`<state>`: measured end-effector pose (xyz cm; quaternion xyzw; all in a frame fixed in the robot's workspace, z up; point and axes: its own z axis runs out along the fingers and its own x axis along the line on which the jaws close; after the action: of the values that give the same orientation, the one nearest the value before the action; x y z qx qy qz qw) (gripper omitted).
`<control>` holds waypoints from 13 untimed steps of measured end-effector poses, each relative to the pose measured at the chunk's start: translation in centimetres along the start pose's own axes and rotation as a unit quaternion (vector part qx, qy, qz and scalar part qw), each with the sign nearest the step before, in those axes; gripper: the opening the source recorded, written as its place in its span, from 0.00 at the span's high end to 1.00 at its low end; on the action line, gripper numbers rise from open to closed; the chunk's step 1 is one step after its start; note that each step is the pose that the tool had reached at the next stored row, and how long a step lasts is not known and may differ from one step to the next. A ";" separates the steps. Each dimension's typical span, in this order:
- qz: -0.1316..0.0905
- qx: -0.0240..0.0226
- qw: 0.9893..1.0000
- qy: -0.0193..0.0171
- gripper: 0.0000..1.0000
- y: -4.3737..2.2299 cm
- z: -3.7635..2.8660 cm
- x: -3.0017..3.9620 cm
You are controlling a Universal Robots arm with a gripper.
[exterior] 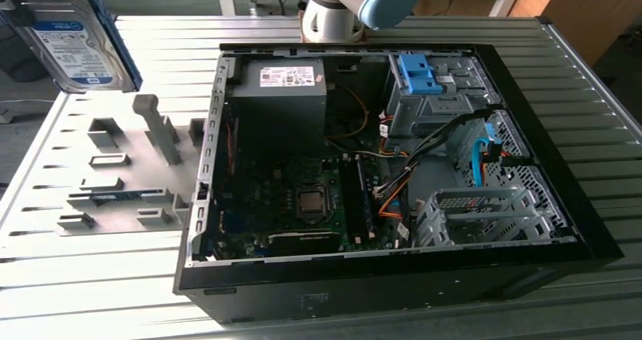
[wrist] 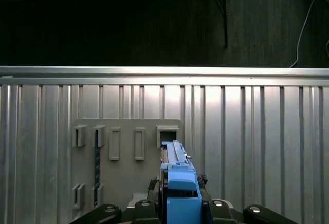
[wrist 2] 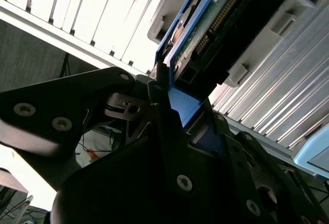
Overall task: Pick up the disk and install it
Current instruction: 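Pick up the disk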
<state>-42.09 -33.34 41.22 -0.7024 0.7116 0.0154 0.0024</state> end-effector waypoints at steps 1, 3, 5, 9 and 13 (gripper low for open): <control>0.000 0.000 1.000 0.000 0.64 0.00 -0.10 0.00; 0.000 0.000 1.000 0.000 0.64 0.01 -0.31 -0.01; 0.000 0.000 1.000 0.000 0.64 0.01 -0.54 -0.01; 0.000 0.000 1.000 0.000 0.64 0.02 -1.00 -0.03; 0.000 0.000 1.000 0.000 0.64 0.03 -1.57 -0.04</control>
<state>-42.09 -33.34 42.79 -0.7024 0.7116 0.0154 0.0024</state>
